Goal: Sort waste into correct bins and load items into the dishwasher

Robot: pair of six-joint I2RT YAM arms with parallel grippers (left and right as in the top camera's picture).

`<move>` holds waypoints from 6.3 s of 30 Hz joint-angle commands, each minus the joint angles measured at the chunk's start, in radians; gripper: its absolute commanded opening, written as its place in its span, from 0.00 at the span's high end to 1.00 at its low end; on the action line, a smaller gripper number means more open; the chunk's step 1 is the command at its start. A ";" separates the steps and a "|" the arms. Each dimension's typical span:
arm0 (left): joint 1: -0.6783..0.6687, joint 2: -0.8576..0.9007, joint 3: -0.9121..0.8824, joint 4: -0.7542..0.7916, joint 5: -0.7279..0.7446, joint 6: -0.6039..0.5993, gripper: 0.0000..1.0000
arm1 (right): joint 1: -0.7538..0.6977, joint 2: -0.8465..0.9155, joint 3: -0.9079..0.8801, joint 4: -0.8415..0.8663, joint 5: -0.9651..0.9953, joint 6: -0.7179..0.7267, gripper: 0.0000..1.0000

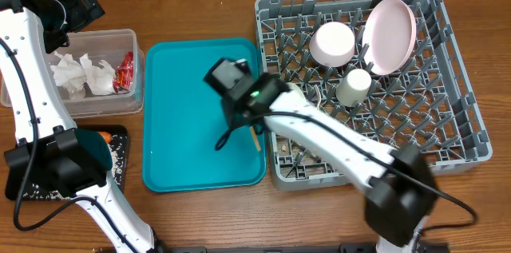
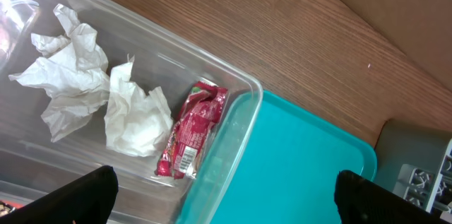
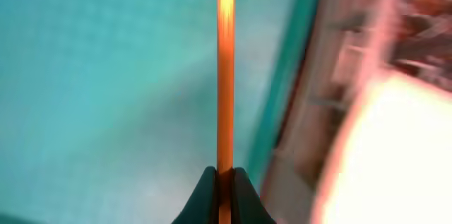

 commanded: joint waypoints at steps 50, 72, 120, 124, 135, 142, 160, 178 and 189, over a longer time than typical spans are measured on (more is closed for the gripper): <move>0.000 -0.041 0.024 0.000 -0.003 -0.013 0.00 | -0.437 -0.145 -0.093 -0.215 0.032 -0.140 0.96; 0.000 -0.041 0.024 0.000 -0.003 -0.013 0.00 | -0.464 -0.145 -0.162 -0.204 -0.011 -0.141 0.96; 0.000 -0.041 0.024 0.000 -0.003 -0.013 0.00 | -0.462 -0.371 0.005 -0.161 -0.323 -0.167 0.00; 0.000 -0.041 0.024 0.000 -0.003 -0.013 0.00 | -0.463 -0.371 0.005 -0.159 -0.277 -0.172 0.00; 0.000 -0.041 0.024 0.000 -0.004 -0.013 0.00 | -0.465 -0.375 -0.001 -0.135 -0.234 -0.169 0.00; 0.000 -0.041 0.024 0.000 -0.004 -0.013 0.00 | -0.465 -0.562 -0.001 0.109 -0.235 -0.235 0.00; 0.000 -0.041 0.024 0.000 -0.004 -0.013 0.00 | -0.658 -1.394 -0.221 0.072 -0.190 -0.410 0.00; 0.000 -0.041 0.024 0.000 -0.004 -0.013 0.00 | -0.724 -1.847 -1.057 0.669 -0.242 -0.357 0.00; 0.000 -0.041 0.024 0.000 -0.003 -0.013 0.00 | -0.780 -1.923 -1.466 1.061 -0.241 -0.237 0.00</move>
